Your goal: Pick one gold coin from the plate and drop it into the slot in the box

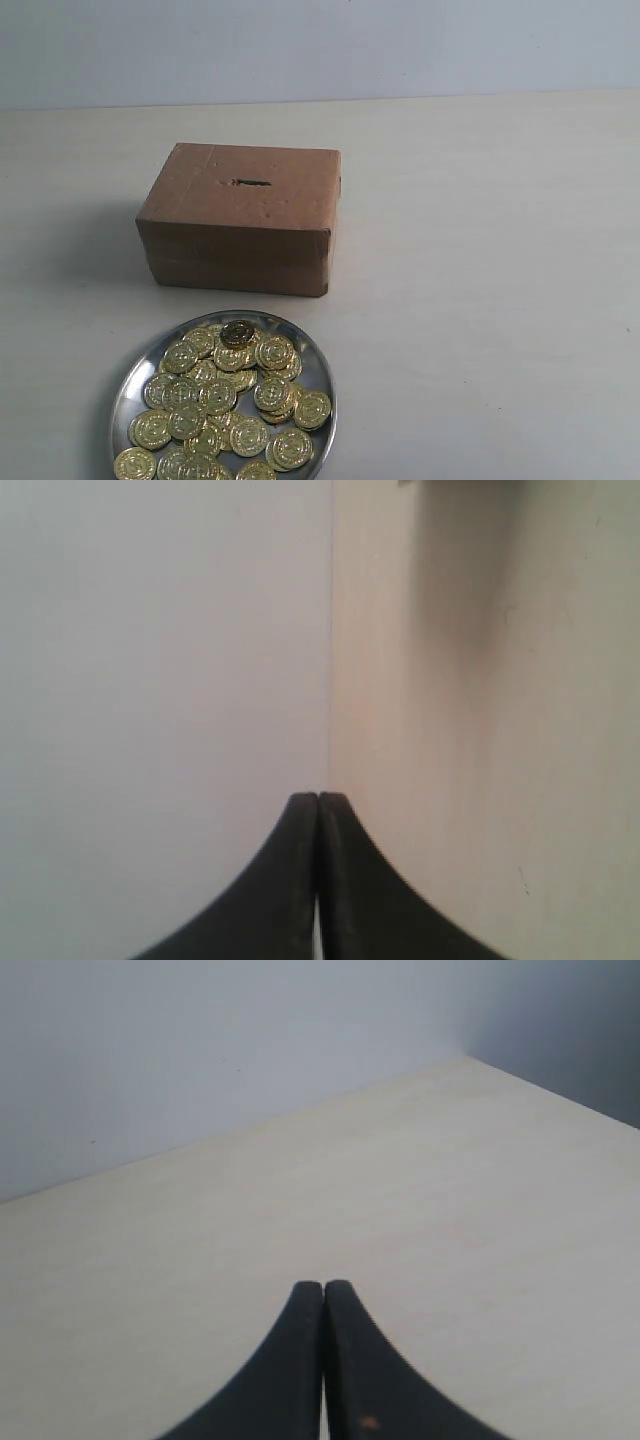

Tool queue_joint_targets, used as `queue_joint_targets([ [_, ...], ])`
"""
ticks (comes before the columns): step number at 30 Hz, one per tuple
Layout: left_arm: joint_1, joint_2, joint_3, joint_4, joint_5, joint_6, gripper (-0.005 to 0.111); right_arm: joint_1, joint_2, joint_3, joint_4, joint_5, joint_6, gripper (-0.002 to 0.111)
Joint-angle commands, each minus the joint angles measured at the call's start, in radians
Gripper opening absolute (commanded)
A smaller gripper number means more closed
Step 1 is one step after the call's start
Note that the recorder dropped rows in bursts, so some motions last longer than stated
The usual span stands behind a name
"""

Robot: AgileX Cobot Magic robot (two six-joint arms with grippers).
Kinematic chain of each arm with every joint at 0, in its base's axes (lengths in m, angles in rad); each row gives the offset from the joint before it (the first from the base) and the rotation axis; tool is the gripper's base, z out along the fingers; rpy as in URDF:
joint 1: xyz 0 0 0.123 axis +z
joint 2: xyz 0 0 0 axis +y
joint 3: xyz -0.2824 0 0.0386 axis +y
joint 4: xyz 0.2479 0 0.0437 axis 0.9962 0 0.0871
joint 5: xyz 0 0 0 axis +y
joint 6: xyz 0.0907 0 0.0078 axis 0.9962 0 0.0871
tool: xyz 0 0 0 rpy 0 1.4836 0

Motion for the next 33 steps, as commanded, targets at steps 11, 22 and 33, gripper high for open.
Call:
queue_joint_targets([
  [11, 0.001, -0.005, 0.001, -0.225, -0.024, -0.593, 0.000, -0.005, -0.005, 0.004, 0.002, -0.062, 0.000, 0.000],
  [22, 0.001, -0.005, 0.001, -0.145, -0.023, -0.973, 0.000, -0.005, -0.005, 0.004, 0.002, -0.062, -0.033, 0.000],
  [33, 0.001, -0.005, 0.001, -0.145, -0.023, -1.296, 0.000, -0.005, -0.005, 0.004, 0.002, -0.062, -0.166, 0.000],
])
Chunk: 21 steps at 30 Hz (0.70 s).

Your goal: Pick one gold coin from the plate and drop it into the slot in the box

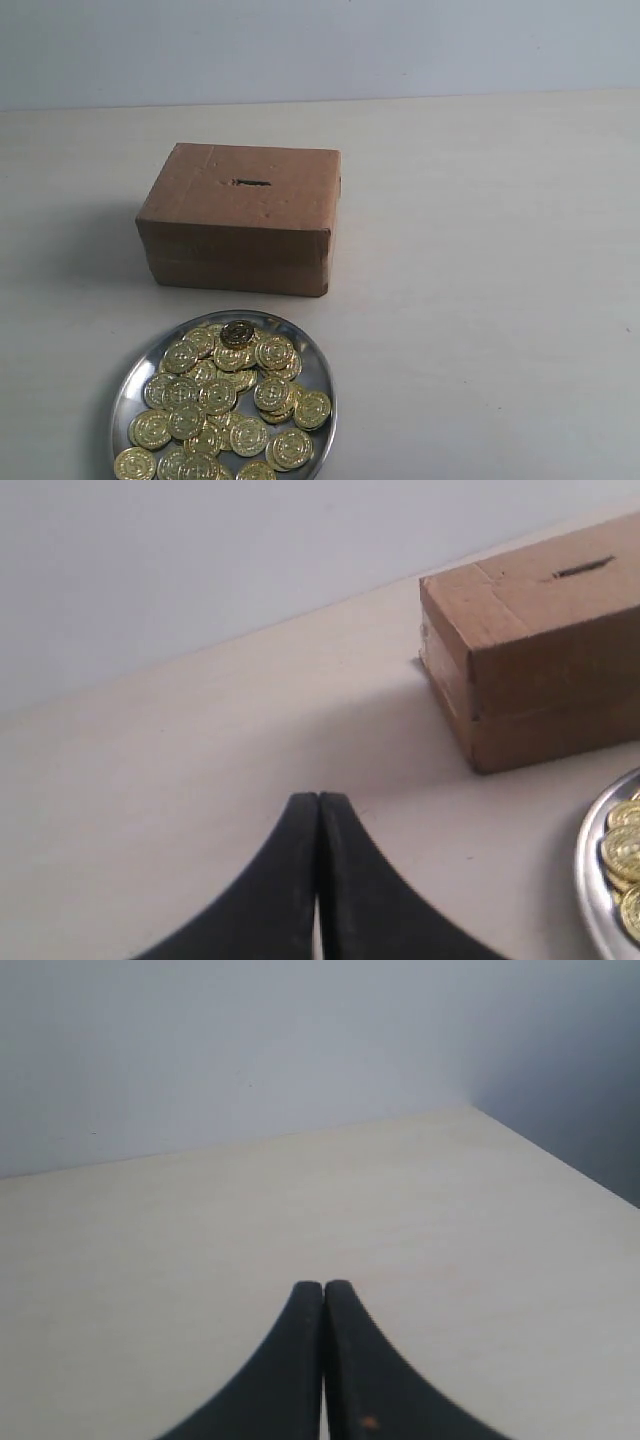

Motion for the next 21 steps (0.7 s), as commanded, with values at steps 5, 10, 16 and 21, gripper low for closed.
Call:
queue_joint_targets([
  [5, 0.001, -0.005, 0.001, -0.013, 0.000, -0.253, 0.000, -0.005, -0.005, 0.004, 0.002, -0.014, -0.017, 0.000],
  [10, 0.001, -0.005, 0.001, -0.013, 0.000, -0.293, 0.000, -0.005, -0.005, 0.004, 0.003, -0.010, -0.017, 0.000],
  [16, 0.008, -0.005, 0.001, -0.011, 0.000, -0.294, 0.000, -0.005, -0.005, 0.004, 0.004, -0.007, -0.017, 0.000],
  [21, 0.074, -0.005, 0.001, -0.009, -0.002, -0.307, 0.000, -0.005, -0.005, 0.004, 0.006, -0.007, -0.017, 0.000],
])
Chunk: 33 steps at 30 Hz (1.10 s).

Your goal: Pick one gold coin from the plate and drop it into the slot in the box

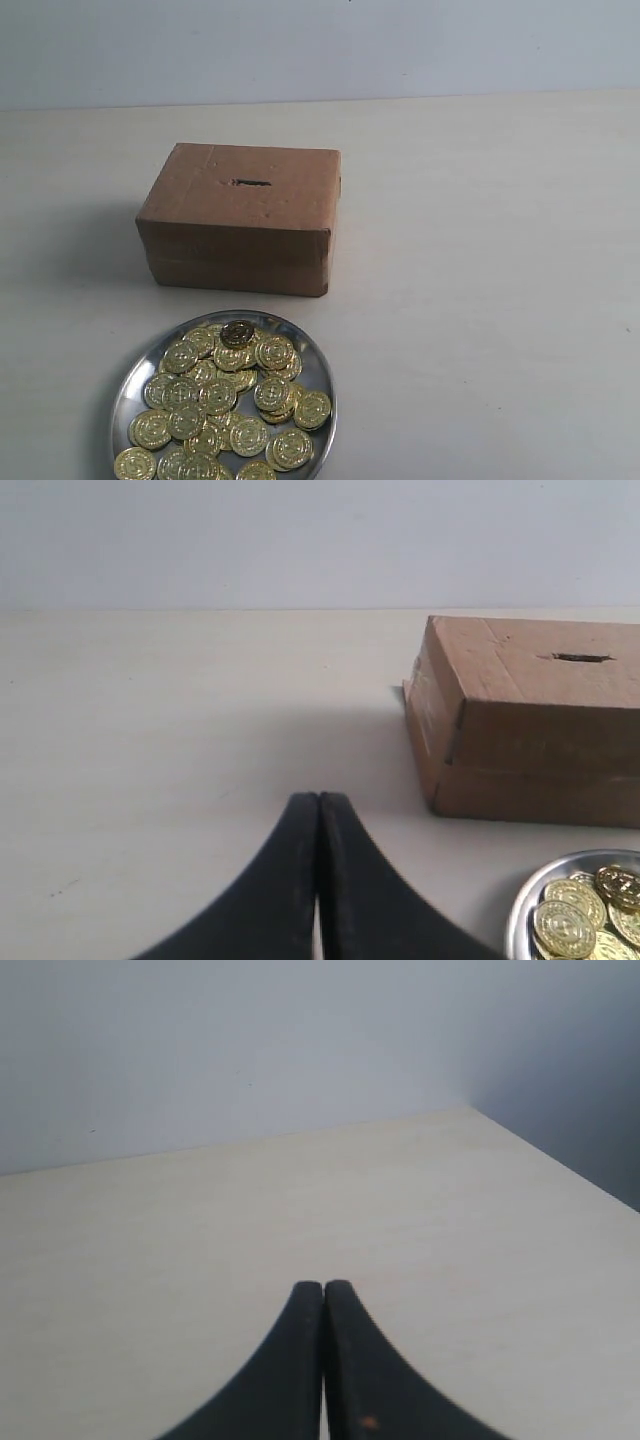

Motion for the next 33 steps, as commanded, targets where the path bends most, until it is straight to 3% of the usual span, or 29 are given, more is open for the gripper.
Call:
queue_joint_targets([
  [1, 0.068, -0.005, 0.001, -0.004, -0.004, -0.015, 0.000, -0.005, -0.005, 0.004, 0.008, -0.005, -0.006, 0.000],
  [8, 0.152, -0.005, 0.001, -0.004, 0.000, -0.015, 0.000, -0.005, -0.005, 0.004, 0.008, -0.003, -0.006, 0.000],
  [23, 0.152, -0.005, 0.001, -0.008, 0.023, -0.007, 0.000, -0.005, -0.005, 0.004, 0.008, 0.014, -0.025, 0.000],
  [26, 0.152, -0.005, 0.001, -0.115, 0.056, 0.073, 0.000, -0.005, -0.005, 0.004, 0.008, 0.014, -0.025, 0.000],
  [33, 0.152, -0.005, 0.001, -0.127, 0.056, 0.104, 0.000, -0.005, -0.005, 0.004, 0.008, 0.010, -0.019, 0.000],
])
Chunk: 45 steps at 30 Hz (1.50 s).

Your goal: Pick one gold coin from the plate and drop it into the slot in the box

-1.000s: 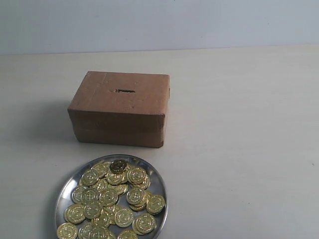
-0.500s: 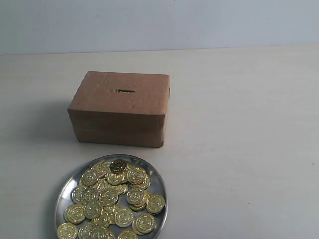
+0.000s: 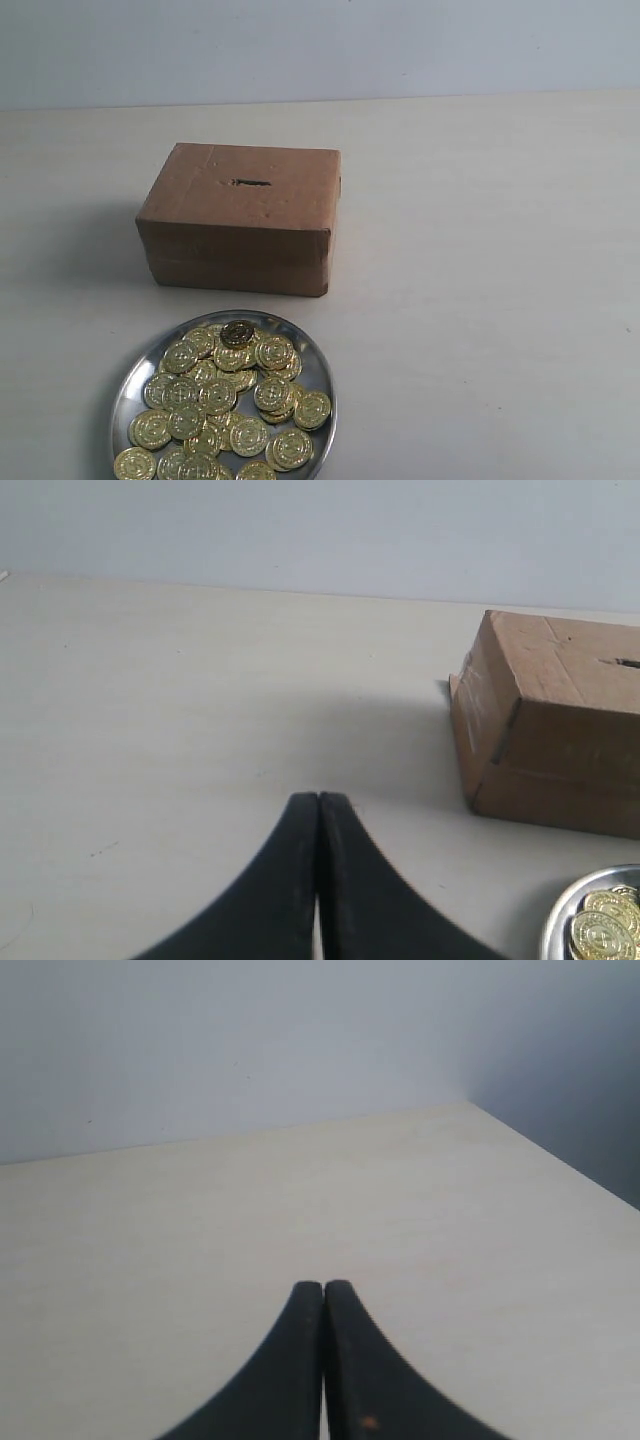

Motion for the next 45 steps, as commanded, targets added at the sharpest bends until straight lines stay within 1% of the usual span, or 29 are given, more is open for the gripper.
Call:
queue_joint_targets([
  [1, 0.001, -0.005, 0.001, -0.009, 0.002, 0.007, 0.000, -0.005, -0.005, 0.004, 0.000, -0.002, -0.001, 0.000],
  [17, 0.001, -0.005, 0.001, -0.001, -0.002, 0.007, 0.000, -0.005, -0.005, 0.004, 0.000, -0.002, 0.001, 0.000],
  [19, -0.018, -0.005, 0.001, 0.017, -0.006, 0.007, 0.000, -0.005, -0.005, 0.004, 0.000, -0.002, 0.001, 0.000],
  [25, -0.118, -0.005, 0.001, 0.042, -0.008, 0.007, 0.000, -0.005, -0.005, 0.004, 0.000, -0.002, 0.001, 0.000],
  [26, -0.129, -0.005, 0.001, 0.059, -0.011, 0.007, 0.000, -0.005, -0.005, 0.004, 0.000, -0.002, 0.001, 0.000],
  [29, -0.157, -0.005, 0.001, 0.172, -0.028, 0.007, 0.000, -0.005, -0.005, 0.004, 0.000, -0.002, 0.001, 0.000],
  [31, -0.160, -0.005, 0.001, 0.203, -0.033, 0.007, 0.000, -0.005, -0.005, 0.004, 0.000, -0.004, 0.000, 0.000],
  [45, -0.160, -0.005, 0.001, 0.203, -0.035, 0.007, 0.000, -0.005, -0.005, 0.004, 0.000, -0.004, 0.000, 0.000],
])
